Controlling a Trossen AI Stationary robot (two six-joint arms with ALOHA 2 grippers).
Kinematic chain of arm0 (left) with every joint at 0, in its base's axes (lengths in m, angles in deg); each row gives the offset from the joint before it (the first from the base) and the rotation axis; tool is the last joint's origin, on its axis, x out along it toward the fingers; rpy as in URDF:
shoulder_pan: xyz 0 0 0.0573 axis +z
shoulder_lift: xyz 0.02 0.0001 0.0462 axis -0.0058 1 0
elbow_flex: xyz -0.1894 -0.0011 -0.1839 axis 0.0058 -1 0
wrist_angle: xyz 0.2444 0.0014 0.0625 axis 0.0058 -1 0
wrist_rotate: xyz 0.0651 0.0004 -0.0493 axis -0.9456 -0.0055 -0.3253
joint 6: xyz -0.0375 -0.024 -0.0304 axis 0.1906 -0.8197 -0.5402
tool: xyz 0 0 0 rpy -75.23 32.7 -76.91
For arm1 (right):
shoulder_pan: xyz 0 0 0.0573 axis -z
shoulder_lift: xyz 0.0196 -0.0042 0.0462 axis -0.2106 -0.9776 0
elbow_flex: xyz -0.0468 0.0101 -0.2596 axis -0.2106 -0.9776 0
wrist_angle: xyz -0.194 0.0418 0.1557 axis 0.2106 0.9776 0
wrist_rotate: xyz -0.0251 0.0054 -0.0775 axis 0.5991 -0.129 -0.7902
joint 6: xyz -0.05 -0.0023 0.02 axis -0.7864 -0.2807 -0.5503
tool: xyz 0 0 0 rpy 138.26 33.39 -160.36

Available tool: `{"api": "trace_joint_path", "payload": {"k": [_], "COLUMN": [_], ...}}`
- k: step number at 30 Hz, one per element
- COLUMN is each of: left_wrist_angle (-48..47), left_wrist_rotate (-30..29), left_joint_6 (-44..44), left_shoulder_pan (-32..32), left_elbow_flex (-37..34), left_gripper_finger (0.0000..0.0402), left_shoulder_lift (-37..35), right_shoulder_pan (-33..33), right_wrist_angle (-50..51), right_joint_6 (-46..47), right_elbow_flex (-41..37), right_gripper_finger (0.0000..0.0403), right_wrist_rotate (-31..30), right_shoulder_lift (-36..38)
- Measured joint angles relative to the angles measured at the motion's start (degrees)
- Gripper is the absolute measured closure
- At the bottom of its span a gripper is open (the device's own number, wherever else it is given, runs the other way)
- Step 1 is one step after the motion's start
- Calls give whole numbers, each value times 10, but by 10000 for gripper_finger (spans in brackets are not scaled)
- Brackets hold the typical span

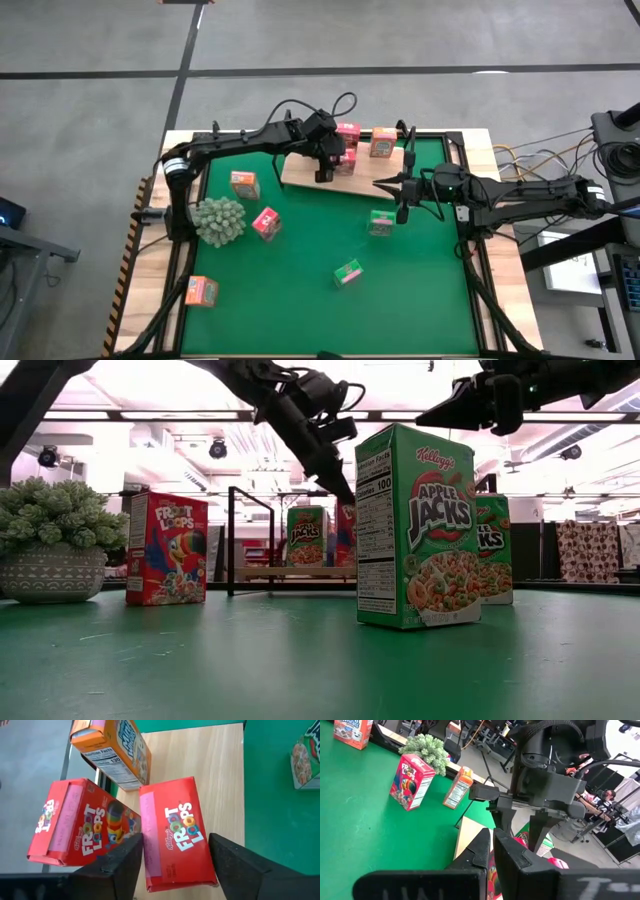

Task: Stack cereal on shelf
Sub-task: Put the bottom right red cereal box on the shelf aligned with the other red cereal box

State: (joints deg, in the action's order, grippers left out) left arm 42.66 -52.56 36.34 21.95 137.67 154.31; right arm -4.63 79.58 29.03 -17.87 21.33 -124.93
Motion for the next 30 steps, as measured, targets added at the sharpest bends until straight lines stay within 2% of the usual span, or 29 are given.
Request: {"api": "trace_joint_path", "payload": {"k": [8,19,24,30], "left_wrist_angle": [-24,-198,-215,-165], "left_wrist_rotate": [0,-1,-4,-37], "left_joint_6": [7,-25,-61,-82], "left_shoulder_pan": [0,-19,-53,-85], "left_elbow_flex": [14,112,88,25], "left_gripper_finger": [180,183,196,203], "left_shoulder_lift": [-7,-15,-18,-19], "right_shoulder_pan": [0,0,0,0], "right_wrist_angle": [0,0,5,5], "right_joint_6": [0,0,3,5], "right_elbow_flex": [0,0,0,0], "right_gripper_finger": [390,390,390,390], "right_wrist_rotate": [0,0,0,0], "right_shoulder_lift": [0,0,0,0]}}
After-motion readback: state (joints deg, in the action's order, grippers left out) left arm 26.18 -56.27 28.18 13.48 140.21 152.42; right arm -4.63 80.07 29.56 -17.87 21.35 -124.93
